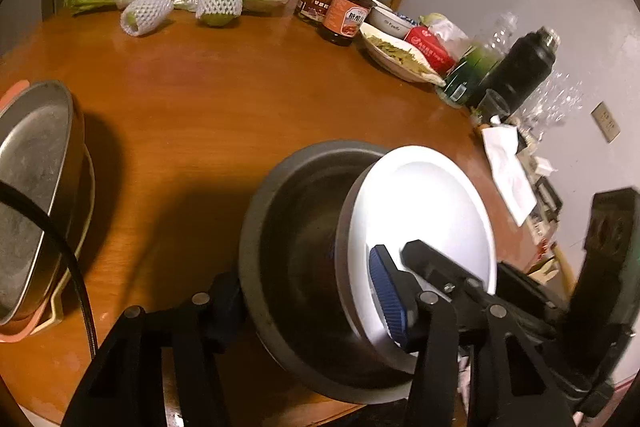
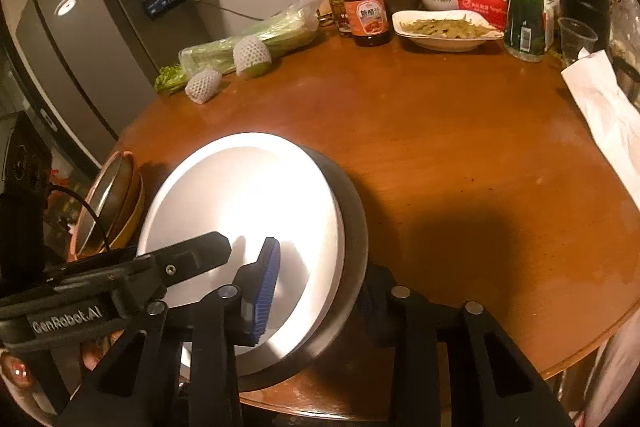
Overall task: Organize plates and bowls
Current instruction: 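Grasp the rim of the steel bowl holding the plates with the left tool, then lift the steel bowl with the left tool and carry it toward the tray stack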
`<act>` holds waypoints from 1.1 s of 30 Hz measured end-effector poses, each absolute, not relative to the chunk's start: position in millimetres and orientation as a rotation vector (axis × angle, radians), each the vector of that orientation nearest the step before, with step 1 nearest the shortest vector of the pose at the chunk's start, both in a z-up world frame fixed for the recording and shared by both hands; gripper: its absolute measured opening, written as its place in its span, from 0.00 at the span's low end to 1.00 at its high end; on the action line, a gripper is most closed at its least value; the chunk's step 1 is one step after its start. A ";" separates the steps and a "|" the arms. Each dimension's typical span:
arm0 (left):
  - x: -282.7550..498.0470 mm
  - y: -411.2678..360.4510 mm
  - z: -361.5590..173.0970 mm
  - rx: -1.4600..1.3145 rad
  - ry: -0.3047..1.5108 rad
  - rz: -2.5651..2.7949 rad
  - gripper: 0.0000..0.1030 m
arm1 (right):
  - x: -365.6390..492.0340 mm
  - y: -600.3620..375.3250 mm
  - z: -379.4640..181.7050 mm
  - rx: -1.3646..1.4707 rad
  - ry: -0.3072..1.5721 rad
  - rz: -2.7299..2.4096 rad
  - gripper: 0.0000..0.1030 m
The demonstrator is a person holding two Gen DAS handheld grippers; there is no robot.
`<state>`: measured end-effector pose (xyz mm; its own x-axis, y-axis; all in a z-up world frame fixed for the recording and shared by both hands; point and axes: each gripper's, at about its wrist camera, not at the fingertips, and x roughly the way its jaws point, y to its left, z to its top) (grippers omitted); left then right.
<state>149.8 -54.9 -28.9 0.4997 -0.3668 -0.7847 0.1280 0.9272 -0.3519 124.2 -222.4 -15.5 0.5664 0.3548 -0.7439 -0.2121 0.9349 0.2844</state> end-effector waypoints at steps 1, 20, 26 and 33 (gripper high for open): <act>149.2 -54.8 -29.1 -0.262 1.006 -0.303 0.54 | 124.0 -222.4 -14.7 0.166 0.909 0.330 0.33; 128.5 -37.1 -5.4 -0.244 0.936 -0.288 0.54 | 109.3 -207.3 7.3 0.140 0.864 0.332 0.33; 115.7 -25.4 4.6 -0.249 0.905 -0.275 0.54 | 100.0 -194.2 17.6 0.128 0.841 0.351 0.33; 99.1 -12.8 14.7 -0.253 0.874 -0.260 0.54 | 87.2 -180.2 28.3 0.108 0.813 0.364 0.33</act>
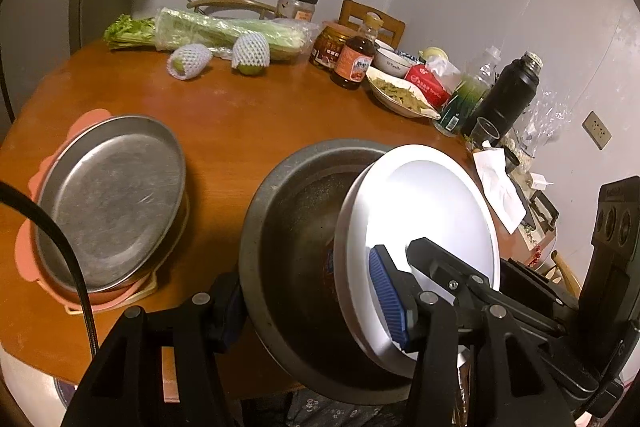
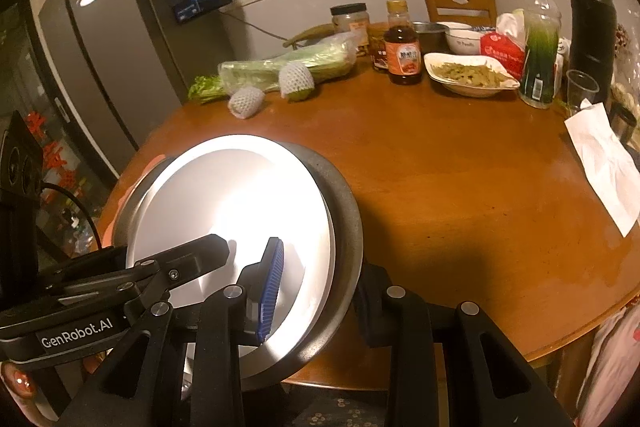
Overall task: Organize plates and bowls
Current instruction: 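Lift the steel bowl with the left tool and carry it toward the tray stack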
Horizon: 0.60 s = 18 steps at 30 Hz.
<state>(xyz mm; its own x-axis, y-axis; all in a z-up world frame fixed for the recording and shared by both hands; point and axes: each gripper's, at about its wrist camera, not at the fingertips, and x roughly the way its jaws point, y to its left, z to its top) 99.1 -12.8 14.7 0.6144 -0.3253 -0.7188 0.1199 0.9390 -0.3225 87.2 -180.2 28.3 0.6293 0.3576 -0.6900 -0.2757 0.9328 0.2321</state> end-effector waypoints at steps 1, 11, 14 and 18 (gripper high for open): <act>97.0 -11.2 15.9 -0.255 0.871 -0.258 0.54 | 85.1 -177.9 29.7 0.103 0.809 0.365 0.33; 75.6 20.5 24.3 -0.276 0.835 -0.216 0.54 | 71.8 -148.9 40.9 0.068 0.773 0.402 0.33; 71.5 30.5 25.5 -0.288 0.824 -0.203 0.54 | 70.5 -137.5 42.2 0.056 0.772 0.419 0.33; 66.4 48.5 27.3 -0.310 0.805 -0.178 0.54 | 70.9 -121.3 44.7 0.037 0.764 0.441 0.33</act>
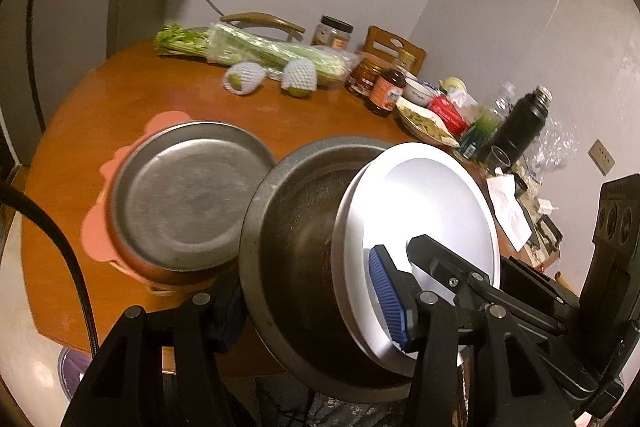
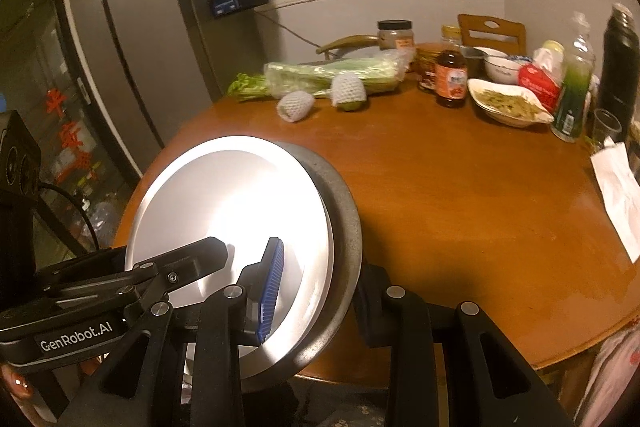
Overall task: Organize plates and bowls
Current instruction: 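Lift the steel bowl with the left tool and carry it toward the tray stack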
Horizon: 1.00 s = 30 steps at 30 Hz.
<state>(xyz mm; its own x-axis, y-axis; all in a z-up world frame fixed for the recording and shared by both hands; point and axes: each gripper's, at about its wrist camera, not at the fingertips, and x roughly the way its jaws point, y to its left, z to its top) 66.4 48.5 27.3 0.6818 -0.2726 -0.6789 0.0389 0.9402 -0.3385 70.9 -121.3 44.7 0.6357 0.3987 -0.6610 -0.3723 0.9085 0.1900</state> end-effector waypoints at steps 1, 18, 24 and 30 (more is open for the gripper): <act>64.9 53.9 27.8 -0.314 0.798 -0.170 0.54 | 70.9 -116.2 45.4 0.032 0.763 0.449 0.33; 66.0 132.0 29.0 -0.396 0.749 -0.073 0.54 | 86.6 -29.9 47.7 -0.039 0.757 0.557 0.32; 74.9 144.3 32.6 -0.395 0.738 -0.056 0.54 | 96.8 -14.6 51.3 -0.047 0.750 0.576 0.32; 87.1 154.4 34.5 -0.390 0.741 -0.046 0.54 | 109.6 -4.3 53.3 -0.051 0.753 0.586 0.32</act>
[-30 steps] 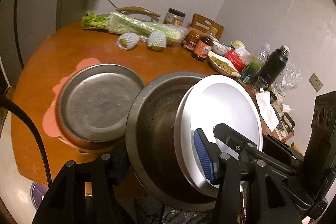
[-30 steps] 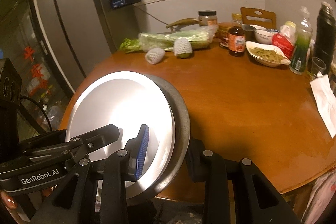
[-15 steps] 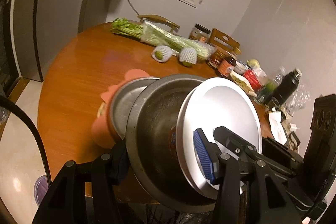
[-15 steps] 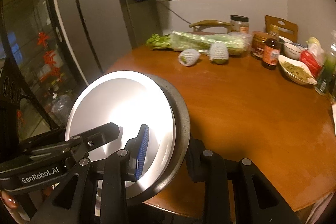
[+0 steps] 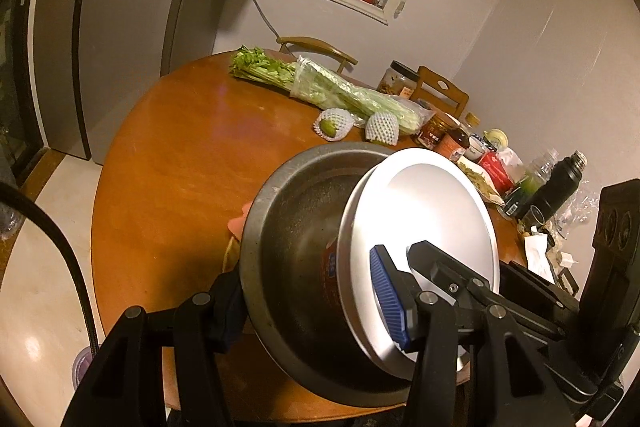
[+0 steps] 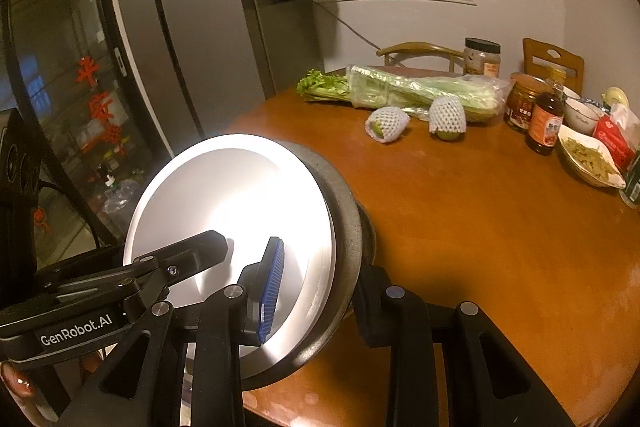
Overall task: Organize plates and bowls
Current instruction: 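Lift the steel bowl with the left tool and carry it toward the tray stack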
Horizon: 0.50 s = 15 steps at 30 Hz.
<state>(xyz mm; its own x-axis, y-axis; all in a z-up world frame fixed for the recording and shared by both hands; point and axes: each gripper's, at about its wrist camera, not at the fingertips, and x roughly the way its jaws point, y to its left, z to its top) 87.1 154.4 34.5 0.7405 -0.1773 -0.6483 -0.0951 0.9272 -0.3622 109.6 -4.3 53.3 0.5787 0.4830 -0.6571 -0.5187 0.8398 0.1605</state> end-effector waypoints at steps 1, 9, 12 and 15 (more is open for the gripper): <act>88.6 155.7 34.4 -0.389 0.741 -0.044 0.54 | 111.6 -2.1 53.6 -0.055 0.751 0.588 0.32; 99.6 164.5 30.4 -0.390 0.762 -0.022 0.54 | 124.2 10.9 49.0 -0.059 0.768 0.594 0.32; 104.9 164.7 29.0 -0.387 0.774 -0.021 0.54 | 129.7 11.9 45.9 -0.056 0.784 0.594 0.32; 111.0 164.6 28.3 -0.390 0.780 -0.027 0.54 | 133.5 12.2 45.4 -0.056 0.790 0.589 0.32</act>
<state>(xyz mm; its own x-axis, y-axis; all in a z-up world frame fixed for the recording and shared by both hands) 111.0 164.6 28.3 0.7144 -0.1664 -0.6797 -0.1186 0.9285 -0.3520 133.5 12.2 45.4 0.5528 0.4774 -0.6830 -0.5184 0.8387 0.1667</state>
